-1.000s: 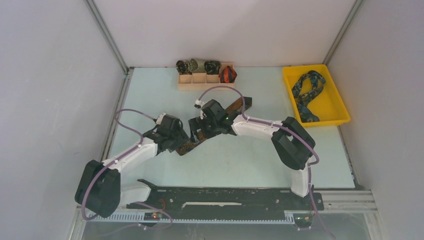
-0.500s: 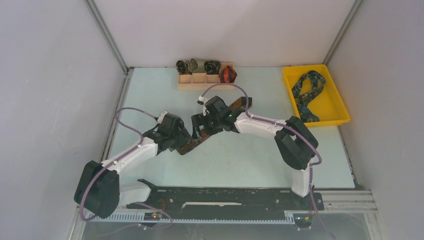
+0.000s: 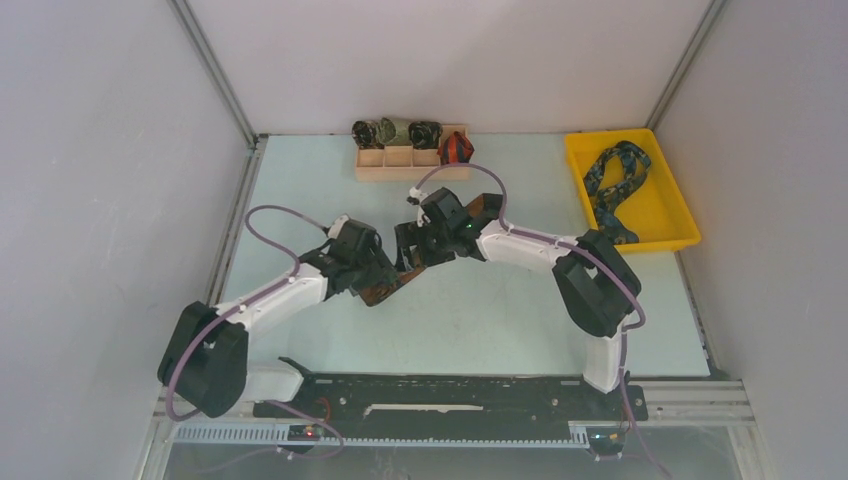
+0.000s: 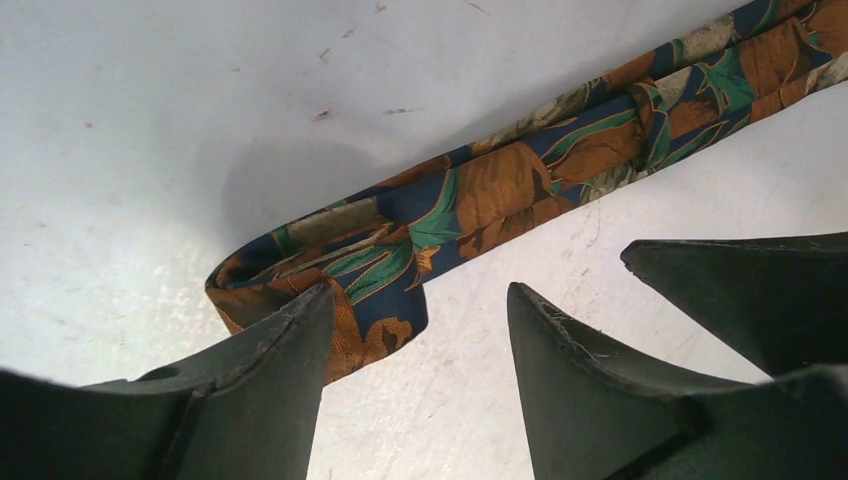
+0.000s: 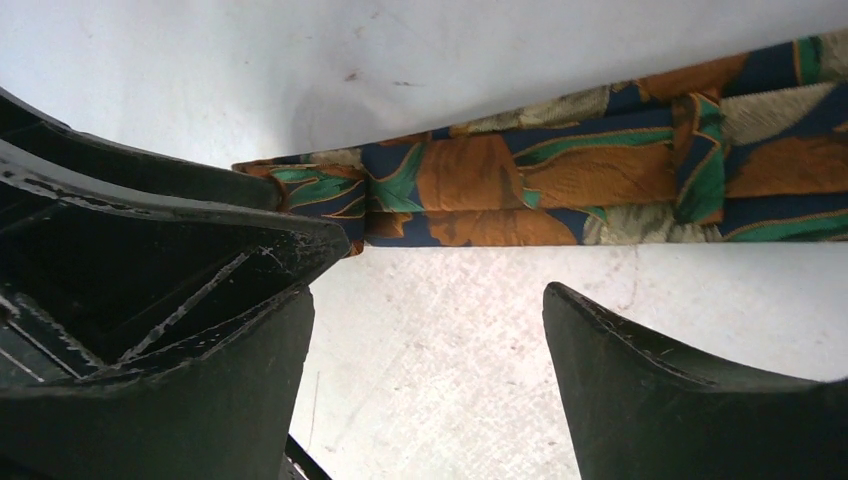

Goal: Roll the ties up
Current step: Roll the tie at the center of the board.

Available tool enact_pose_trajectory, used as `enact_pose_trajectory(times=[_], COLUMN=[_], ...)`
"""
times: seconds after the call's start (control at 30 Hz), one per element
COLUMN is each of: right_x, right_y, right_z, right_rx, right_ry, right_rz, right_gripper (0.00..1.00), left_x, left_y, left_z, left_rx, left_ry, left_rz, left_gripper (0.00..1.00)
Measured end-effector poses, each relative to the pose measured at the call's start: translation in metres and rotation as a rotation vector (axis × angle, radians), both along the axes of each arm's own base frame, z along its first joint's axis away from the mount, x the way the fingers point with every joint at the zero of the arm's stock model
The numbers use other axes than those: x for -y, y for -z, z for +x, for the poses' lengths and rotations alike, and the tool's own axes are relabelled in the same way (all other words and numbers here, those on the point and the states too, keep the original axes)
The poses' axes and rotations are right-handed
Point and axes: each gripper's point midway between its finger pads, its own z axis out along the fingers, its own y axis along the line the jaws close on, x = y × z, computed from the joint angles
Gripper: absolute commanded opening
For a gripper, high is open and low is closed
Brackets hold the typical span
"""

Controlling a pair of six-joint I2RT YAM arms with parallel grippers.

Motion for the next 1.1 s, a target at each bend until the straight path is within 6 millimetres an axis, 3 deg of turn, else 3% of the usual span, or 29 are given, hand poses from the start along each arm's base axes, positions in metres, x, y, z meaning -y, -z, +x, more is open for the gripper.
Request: enact_pose_trajectory(times=[0.3,0.53,0.77,0.97,1.1], right_x=[0.018,0.019,0.012,-0.001,-0.015], right_y=[0.008,0.007,0.001,-0.008,-0.015], right_z=[0.002,0.001,-0.004,-0.009,-0.021], right_rx=[-0.028,-0.032,-0.041,-0.03,-0.029], right_ry=[0.031,0.027,0.009,-0.014,-0.055], right_rz=[-0.01,0.005,0.056,0.105,0.142], right_gripper=[0.86,0.86,0.85,0.79,0.75], left_x=[0.018,0.019,0.013,-0.009,-0.03], left_y=[0.011,0.006,-0.031,-0.069,-0.07], left_z=[0.008,0.01,0.013,0.007,-0.01], left_rx=[-0.007,0.015,0.128,0.256,0.305], left_ry=[0.007,0.005,-0.009,-0.044,-0.063], left_rz=[-0.023,-0.023,-0.039,-0.021,0.002], left_gripper=[0.66,0.68,0.69,0.65,0.62])
